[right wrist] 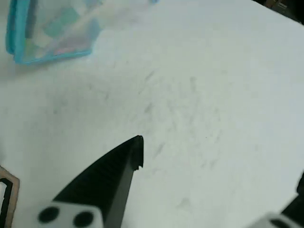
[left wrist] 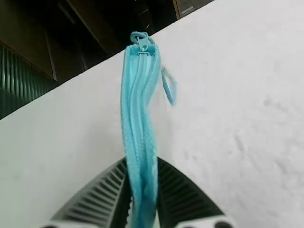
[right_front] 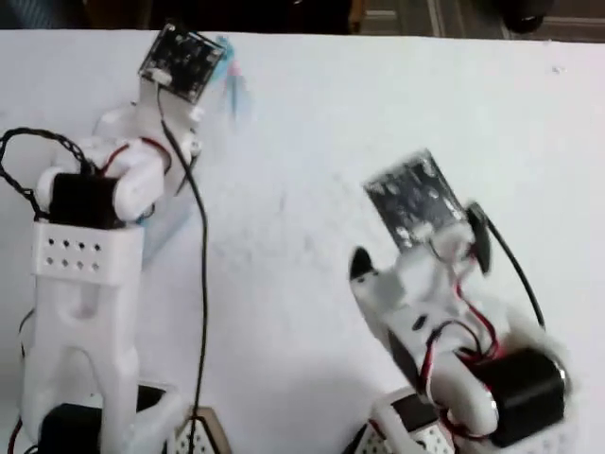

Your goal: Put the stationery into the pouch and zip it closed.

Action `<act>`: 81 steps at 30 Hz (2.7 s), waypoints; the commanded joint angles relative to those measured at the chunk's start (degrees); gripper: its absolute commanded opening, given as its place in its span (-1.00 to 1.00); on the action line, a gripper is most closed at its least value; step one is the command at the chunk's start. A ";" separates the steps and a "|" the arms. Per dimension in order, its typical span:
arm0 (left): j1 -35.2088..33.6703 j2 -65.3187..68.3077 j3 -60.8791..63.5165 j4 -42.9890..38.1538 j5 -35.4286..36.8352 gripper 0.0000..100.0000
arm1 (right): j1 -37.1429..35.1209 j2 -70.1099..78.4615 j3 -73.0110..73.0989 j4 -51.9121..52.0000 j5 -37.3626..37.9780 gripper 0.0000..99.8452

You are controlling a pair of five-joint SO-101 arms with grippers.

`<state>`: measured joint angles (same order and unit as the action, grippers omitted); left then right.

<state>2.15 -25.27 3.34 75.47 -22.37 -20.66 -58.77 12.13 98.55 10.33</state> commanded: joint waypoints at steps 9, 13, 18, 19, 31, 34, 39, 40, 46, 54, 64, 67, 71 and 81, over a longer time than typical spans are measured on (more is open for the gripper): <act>8.13 -8.92 -1.41 14.51 8.18 -0.43 | 5.05 -12.97 20.66 -7.69 -0.35 -0.04; 10.24 -12.79 -1.14 16.44 8.97 -0.43 | 5.05 -12.97 23.74 -11.38 -0.35 -0.04; 10.33 -16.66 -1.14 18.81 12.31 -0.43 | 5.05 -12.88 29.19 -16.75 -0.35 -0.04; 10.24 -17.27 -1.05 19.25 12.92 -0.43 | 5.05 -12.88 30.59 -17.71 -0.35 -0.04; -2.07 -22.73 11.60 15.21 18.46 -0.71 | 5.14 -13.49 43.96 -25.19 -0.35 -0.28; -4.00 -27.30 21.27 9.49 17.93 -0.94 | 5.14 -13.49 44.75 -27.21 -0.35 -0.68; -4.62 -38.37 37.36 -0.70 9.41 -0.94 | 5.14 -13.76 46.24 -27.38 0.00 -0.82; -4.62 -40.84 40.97 -3.08 8.70 -0.94 | 5.05 -14.46 47.47 -26.59 0.09 -0.81; -5.58 -55.25 62.51 -16.35 8.44 -0.94 | 5.14 -29.05 56.70 -25.89 0.18 -0.93; -10.68 -70.64 83.52 -26.90 8.53 -0.93 | 5.14 -42.68 66.90 -26.24 0.18 -0.97; -12.00 -78.37 93.63 -23.47 8.53 -0.94 | 8.22 -42.42 80.00 -24.31 0.18 -0.97; -11.82 -78.37 93.63 -21.89 8.53 -0.93 | 10.95 -44.44 83.96 -24.92 -0.09 -0.97; -12.00 -78.37 93.71 -20.04 8.53 -0.93 | 16.13 -44.26 84.75 -25.54 -0.18 -0.97; -12.00 -78.37 93.71 -17.49 8.09 -0.94 | 20.09 -44.18 84.75 -25.63 -0.09 -0.97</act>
<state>-9.63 -103.08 97.23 57.71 -14.02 -1.05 -102.73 96.26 73.67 10.33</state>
